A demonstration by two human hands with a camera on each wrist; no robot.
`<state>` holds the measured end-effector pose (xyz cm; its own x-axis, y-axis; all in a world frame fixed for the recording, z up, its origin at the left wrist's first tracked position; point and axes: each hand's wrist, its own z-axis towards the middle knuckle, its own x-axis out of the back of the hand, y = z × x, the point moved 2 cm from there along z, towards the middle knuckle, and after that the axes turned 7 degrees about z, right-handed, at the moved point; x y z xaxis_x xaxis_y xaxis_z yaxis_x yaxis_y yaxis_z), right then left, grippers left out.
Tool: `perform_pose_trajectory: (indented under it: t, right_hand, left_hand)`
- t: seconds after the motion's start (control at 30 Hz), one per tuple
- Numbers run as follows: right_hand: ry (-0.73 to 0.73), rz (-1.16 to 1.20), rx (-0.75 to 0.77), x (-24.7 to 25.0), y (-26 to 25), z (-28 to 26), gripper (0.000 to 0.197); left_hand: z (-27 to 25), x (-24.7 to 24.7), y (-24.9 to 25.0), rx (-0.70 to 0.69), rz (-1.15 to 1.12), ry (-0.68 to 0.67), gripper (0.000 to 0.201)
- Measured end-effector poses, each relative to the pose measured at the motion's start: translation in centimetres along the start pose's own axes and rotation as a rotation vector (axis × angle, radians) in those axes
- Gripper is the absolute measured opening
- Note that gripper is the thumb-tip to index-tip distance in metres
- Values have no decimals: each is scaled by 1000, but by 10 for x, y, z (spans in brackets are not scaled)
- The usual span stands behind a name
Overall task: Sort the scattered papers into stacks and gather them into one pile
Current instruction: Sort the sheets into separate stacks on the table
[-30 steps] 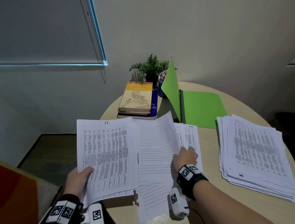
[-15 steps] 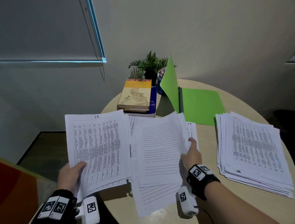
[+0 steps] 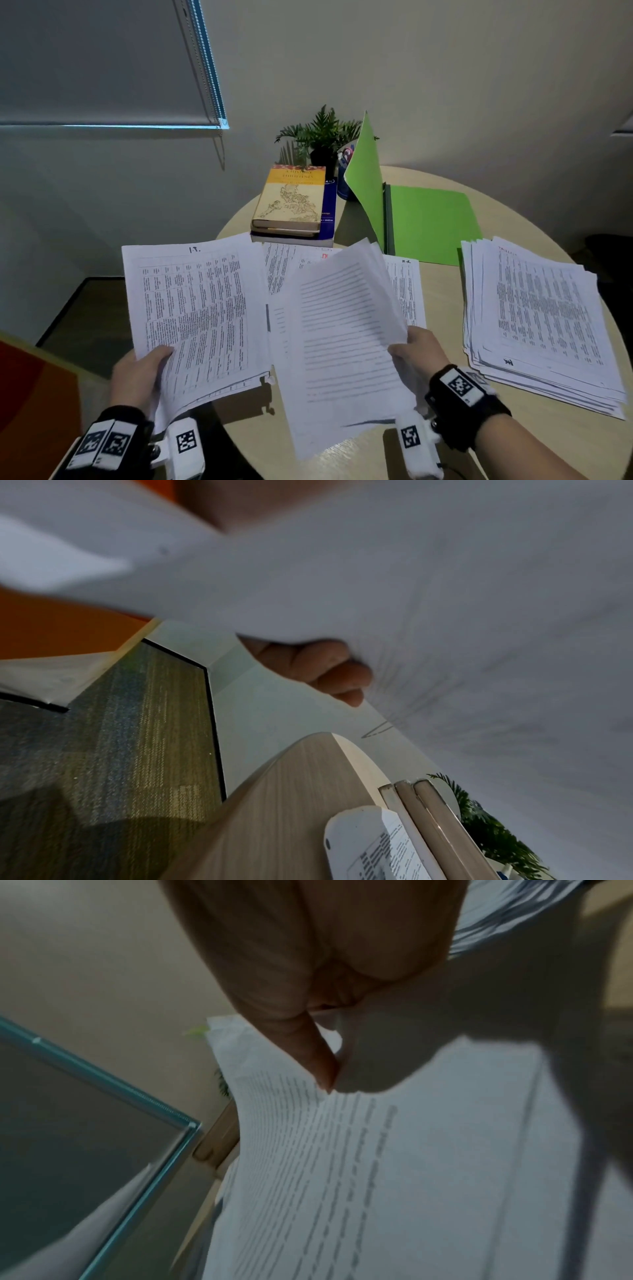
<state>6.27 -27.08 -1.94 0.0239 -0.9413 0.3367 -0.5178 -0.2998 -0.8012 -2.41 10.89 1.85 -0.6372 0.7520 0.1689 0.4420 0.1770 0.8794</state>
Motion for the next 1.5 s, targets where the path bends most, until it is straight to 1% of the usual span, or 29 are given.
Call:
perform_pose_trajectory:
  t: [0.1,0.17,0.2,0.27,0.33,0.43,0.5,0.53,0.6,0.67,0.7,0.73,0.77,0.83,0.87,0.93,0.97,1.03,1.07,1.1,1.13,1.2,1.23,1.27,1.3,1.4,1.47,1.5]
  right_hand:
    - [27,-377,81,-20,-1,-10,24]
    - [10,-659,141,-36,1,-16,31]
    - [4,-742,160,-43,6,-16,33]
    - [-4,-822,195,-54,11,-19,31]
    - [-20,-823,231,-61,12,-21,27]
    - [5,-801,223,-62,10,-24,28]
    - [41,-862,217,-59,7,-23,33]
    - [35,-880,193,-57,5,-23,34]
    - [-1,-879,136,-53,3,-19,32]
    - [-26,-851,141,-48,2,-14,29]
    - [-37,-811,159,-47,1,-12,24]
    - [-38,-762,164,-44,0,-11,16]
    - [-30,-701,174,-41,0,-10,15]
    - [-9,-533,197,-34,1,-8,29]
    - [12,-442,212,-30,0,-9,29]
    - [51,-326,237,-17,-7,-15,18]
    - [80,-260,230,-10,-10,-17,24]
    - [158,-115,181,6,-13,-15,49]
    - [203,-69,144,13,-11,-10,57]
    - [244,-55,97,18,-10,-4,62]
    - [273,-84,58,20,-7,2,60]
    - [283,-298,-13,19,-5,7,46]
    - [272,-410,-36,15,-4,7,45]
    - [268,-480,-54,10,-5,7,48]
    - [265,-482,-64,6,-4,9,52]
    - [252,-293,-70,3,-6,10,61]
    - [234,-210,-70,7,-4,8,59]
    - [228,-172,-50,10,-1,6,51]
  left_hand:
    - [-5,-3,2,-4,16,-9,26]
    - [-7,-4,1,5,26,-15,28]
    - [-9,-5,1,11,31,-17,28]
    - [-10,-5,-1,20,42,-23,28]
    - [-10,-4,-2,14,57,-21,28]
    - [-9,-4,-3,19,50,-36,24]
    - [-8,-3,-4,23,35,-35,23]
    - [-7,-3,-5,27,30,-32,25]
    - [-4,-3,-7,32,15,-22,32]
    - [-3,-3,-7,33,6,-25,35]
    - [-3,-3,-8,34,6,-26,35]
    - [-3,-4,-8,31,8,-24,34]
    - [-3,-4,-8,31,8,-24,34]
    - [-4,-4,-8,39,16,-27,33]
    - [-3,-4,-7,39,19,-30,32]
    - [-3,-4,-6,44,14,-39,32]
    - [-4,-4,-4,44,14,-47,32]
    - [-5,-5,-3,42,19,-50,32]
    - [-4,-5,-2,44,22,-47,32]
    - [-4,-6,-2,46,23,-48,32]
    - [-4,-8,-2,46,25,-52,31]
    - [-3,-12,-2,57,26,-71,28]
    - [-4,-14,-1,61,25,-80,27]
    - [-4,-15,-2,59,28,-83,26]
    - [-4,-17,-2,54,31,-83,26]
    - [-3,-20,-2,42,32,-85,27]
    - [-3,-20,0,39,37,-87,30]
    - [-3,-19,1,38,42,-85,31]
